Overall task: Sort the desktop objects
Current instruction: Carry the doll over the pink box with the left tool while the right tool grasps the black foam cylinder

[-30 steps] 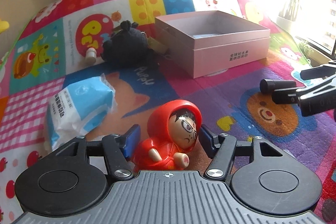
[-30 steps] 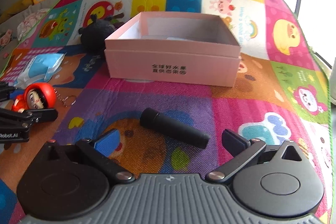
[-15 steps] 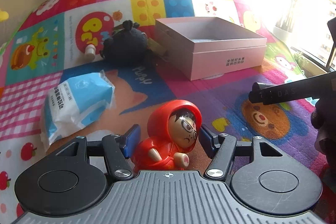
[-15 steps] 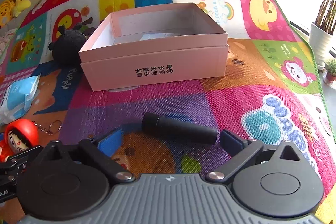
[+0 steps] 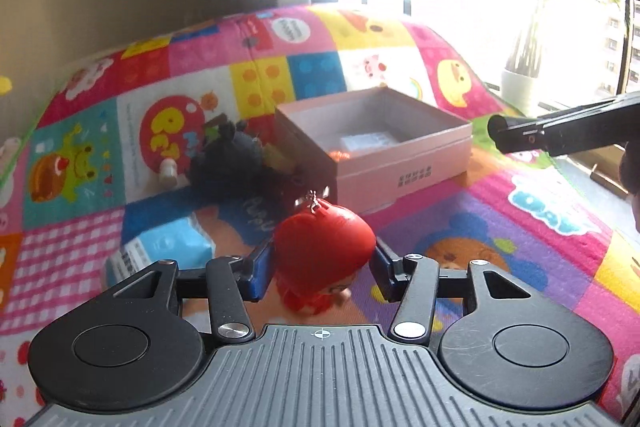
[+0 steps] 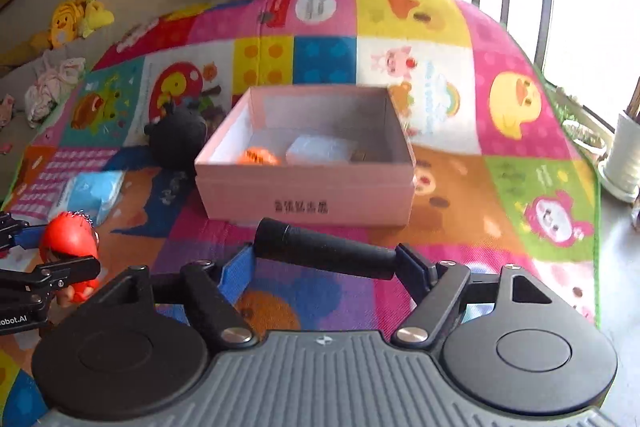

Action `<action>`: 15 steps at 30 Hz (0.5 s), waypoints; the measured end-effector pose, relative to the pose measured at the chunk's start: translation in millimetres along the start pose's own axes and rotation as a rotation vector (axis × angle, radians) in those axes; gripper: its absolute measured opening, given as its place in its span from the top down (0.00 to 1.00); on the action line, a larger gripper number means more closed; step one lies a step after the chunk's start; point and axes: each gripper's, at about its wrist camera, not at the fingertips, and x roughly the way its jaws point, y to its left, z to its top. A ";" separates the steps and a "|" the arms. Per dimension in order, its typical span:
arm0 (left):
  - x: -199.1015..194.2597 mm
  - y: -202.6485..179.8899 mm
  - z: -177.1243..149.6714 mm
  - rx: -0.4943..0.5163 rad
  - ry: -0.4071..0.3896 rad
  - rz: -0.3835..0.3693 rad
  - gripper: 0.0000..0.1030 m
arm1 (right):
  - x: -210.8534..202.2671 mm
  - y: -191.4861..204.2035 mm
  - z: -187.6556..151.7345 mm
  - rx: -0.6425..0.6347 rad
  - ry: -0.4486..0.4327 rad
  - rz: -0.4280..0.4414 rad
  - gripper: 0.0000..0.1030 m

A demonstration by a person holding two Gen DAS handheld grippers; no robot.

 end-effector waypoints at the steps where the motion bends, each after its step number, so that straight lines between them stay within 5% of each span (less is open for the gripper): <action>1: -3.2 -2.9 5.9 0.012 -0.019 -0.001 0.47 | -9.5 -3.2 7.2 -0.004 -0.040 0.000 0.26; 9: -8.8 -29.2 65.0 0.093 -0.185 -0.016 0.49 | -48.4 -10.1 47.6 -0.107 -0.269 -0.032 0.26; 15: 32.2 -42.2 101.6 0.109 -0.211 -0.045 0.50 | -28.4 -16.8 58.7 -0.122 -0.283 -0.053 0.26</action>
